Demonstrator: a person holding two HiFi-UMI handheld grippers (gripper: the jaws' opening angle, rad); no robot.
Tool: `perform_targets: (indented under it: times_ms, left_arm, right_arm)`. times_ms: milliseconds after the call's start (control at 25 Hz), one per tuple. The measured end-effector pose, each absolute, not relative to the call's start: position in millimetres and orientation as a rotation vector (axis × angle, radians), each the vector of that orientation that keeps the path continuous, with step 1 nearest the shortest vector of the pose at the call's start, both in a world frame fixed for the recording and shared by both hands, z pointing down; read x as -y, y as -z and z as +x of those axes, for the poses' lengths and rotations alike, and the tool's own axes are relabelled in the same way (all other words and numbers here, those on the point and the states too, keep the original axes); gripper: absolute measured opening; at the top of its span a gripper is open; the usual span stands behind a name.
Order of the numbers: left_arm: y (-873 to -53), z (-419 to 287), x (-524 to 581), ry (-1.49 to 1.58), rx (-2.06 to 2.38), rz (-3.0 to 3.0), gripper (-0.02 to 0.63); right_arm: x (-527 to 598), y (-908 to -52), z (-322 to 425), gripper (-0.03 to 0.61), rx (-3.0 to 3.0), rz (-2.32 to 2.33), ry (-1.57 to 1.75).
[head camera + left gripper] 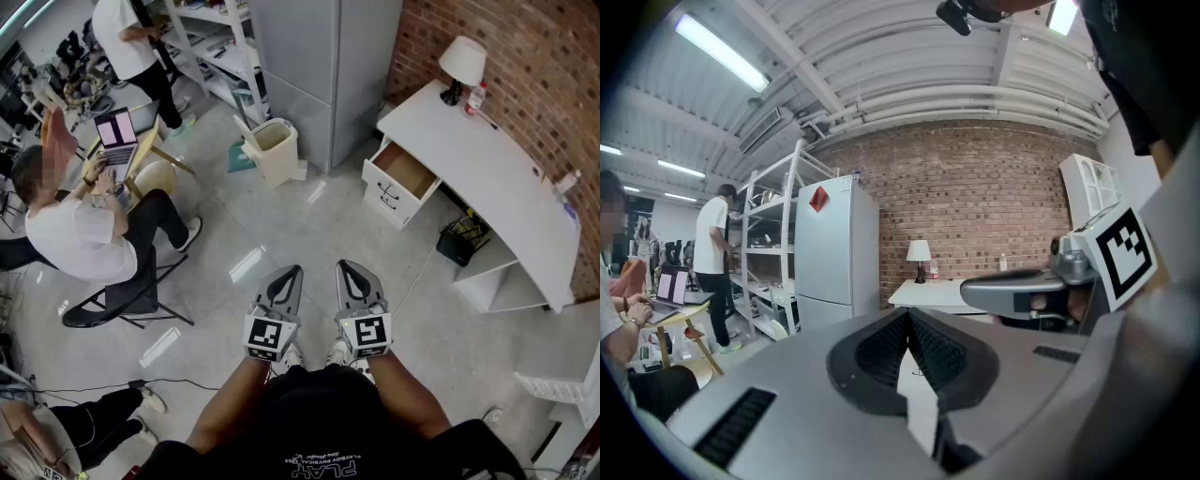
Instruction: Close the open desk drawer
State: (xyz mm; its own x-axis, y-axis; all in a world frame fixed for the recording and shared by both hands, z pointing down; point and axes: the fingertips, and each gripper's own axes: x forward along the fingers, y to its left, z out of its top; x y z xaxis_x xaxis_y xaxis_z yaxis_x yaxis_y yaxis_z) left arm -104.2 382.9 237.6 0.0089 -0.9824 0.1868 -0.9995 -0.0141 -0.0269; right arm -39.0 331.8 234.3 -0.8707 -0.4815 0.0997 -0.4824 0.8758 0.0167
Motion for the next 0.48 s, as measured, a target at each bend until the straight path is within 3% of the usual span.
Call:
perform_targets:
  times_ms: [480]
  left_arm:
    - [-232, -119, -406, -0.195, 2.105, 2.181, 0.008]
  right_arm:
    - [-362, -231, -49, 0.029, 2.961, 0.770, -0.020]
